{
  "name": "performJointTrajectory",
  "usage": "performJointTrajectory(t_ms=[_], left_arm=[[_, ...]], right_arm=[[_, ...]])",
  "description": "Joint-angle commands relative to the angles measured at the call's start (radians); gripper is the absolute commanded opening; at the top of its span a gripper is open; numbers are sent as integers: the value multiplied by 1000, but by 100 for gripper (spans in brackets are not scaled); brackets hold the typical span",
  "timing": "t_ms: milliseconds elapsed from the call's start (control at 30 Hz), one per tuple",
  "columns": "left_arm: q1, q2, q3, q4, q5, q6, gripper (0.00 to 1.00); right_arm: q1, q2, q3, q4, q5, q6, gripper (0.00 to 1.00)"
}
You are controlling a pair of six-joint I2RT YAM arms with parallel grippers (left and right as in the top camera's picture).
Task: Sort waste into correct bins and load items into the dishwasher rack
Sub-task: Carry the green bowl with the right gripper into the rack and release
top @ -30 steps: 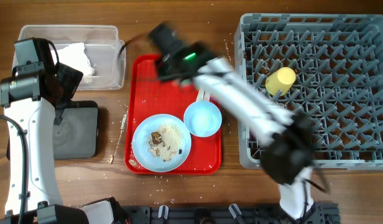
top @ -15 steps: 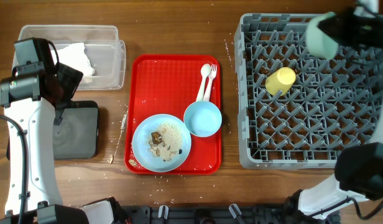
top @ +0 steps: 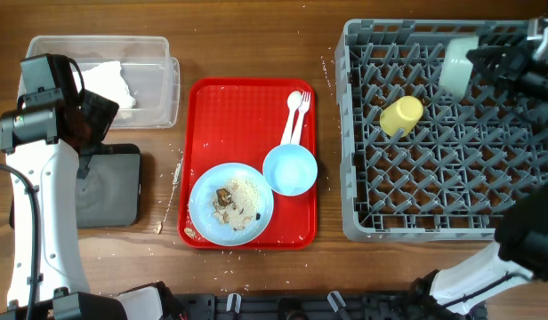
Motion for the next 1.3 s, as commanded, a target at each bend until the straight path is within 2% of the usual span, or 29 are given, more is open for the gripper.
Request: performJointTrajectory(t_ms=[0,267,433,567,700,800,867,1100,1200,1267], left_arm=[[4,-11,3,0,-17,-13,100],[4,-11,3,0,-16,-13,100],[4,-11,3,0,-17,-13,100],[4,-11,3,0,-17,-13,100],[4,-11,3,0,-17,-13,100],[4,-11,3,0,-17,-13,100],[4,-11,3,0,-16,-13,100],[4,-11,3,0,-17,-13,100],[4,-11,3,0,-17,-13,100],[4,-11,3,0,-17,-13,100]], right_arm=[[3,78,-10,-4,-84,22,4],[3,135,-10,-63,-43,35,4],[-6,127,-10,-96,296,156,4],[-9,85,-8,-101,431,218,6],[-10,-11,-8,-109,578,290,18],[-10,-102,-8,-129,728,359,37],[-9,-175,-8,-148,805,401,44],[46,-346,-8,-168,846,396,45],[119,-349,-8,-159,860,370,45],[202,-309,-8,-162,954,373,45]])
